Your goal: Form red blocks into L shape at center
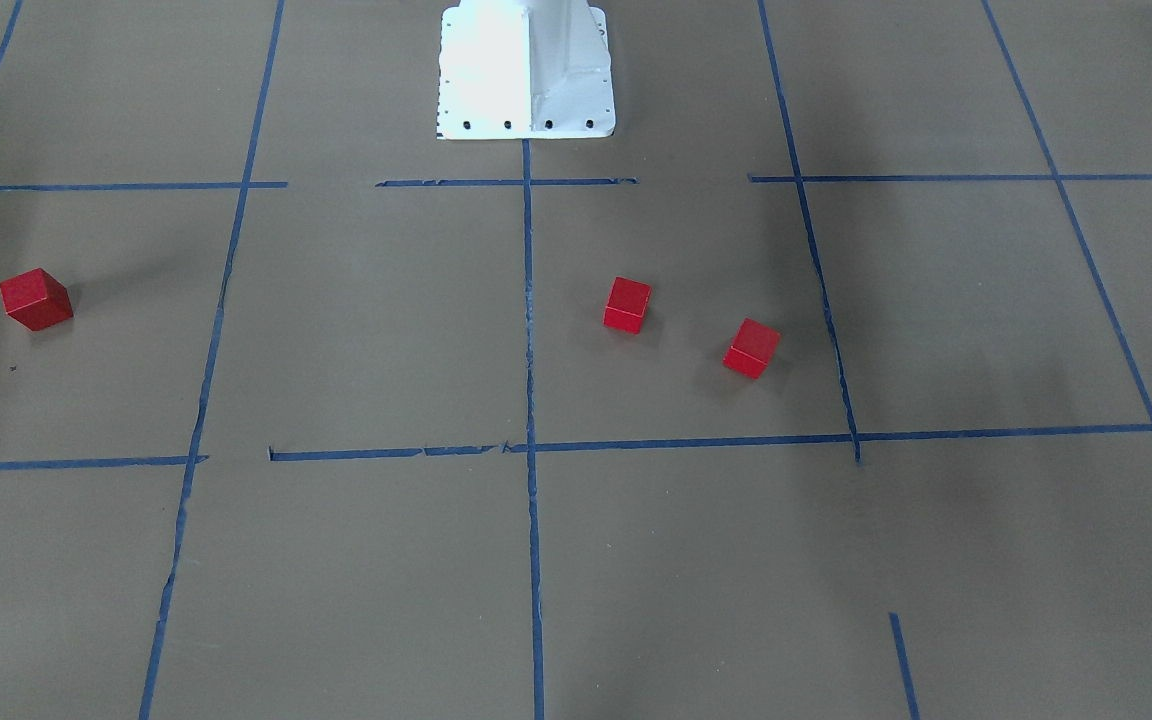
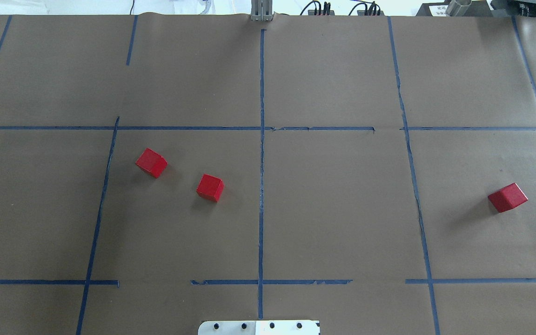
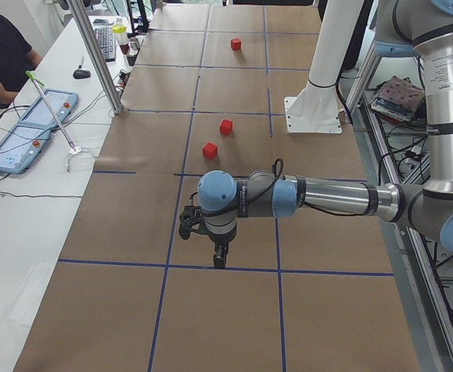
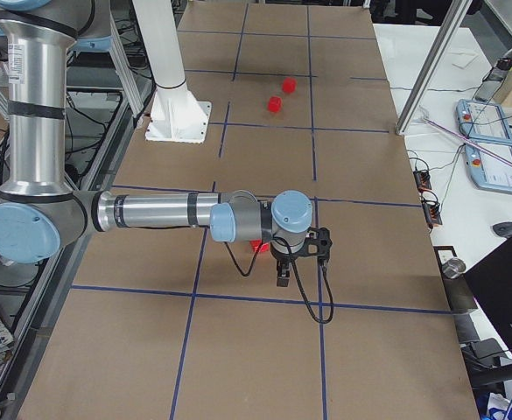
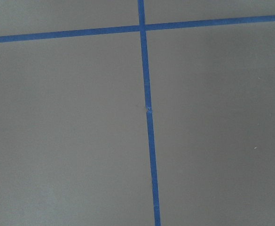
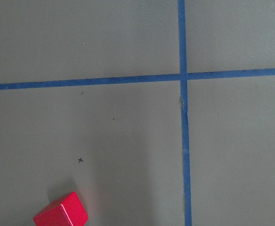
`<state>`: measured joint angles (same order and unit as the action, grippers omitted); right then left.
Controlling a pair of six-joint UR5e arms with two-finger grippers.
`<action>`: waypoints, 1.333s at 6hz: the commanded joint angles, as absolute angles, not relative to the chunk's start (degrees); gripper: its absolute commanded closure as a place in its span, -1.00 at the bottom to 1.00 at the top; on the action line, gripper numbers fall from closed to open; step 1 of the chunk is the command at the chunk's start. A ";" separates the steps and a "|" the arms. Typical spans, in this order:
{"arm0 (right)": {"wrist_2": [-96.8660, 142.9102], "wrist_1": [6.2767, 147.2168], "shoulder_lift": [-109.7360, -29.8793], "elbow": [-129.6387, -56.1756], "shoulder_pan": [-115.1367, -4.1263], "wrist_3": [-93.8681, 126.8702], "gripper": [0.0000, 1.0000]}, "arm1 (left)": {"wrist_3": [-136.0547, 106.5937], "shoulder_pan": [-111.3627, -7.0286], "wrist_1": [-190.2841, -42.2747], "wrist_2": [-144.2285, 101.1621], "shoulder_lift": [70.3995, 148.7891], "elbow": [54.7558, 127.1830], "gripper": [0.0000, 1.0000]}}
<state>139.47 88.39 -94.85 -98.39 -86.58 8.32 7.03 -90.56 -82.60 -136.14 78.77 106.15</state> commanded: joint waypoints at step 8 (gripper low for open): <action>137.21 75.47 -94.31 -97.30 -69.04 9.13 -1.00 | 7.47 -90.53 -82.79 -136.14 78.75 106.44 -1.00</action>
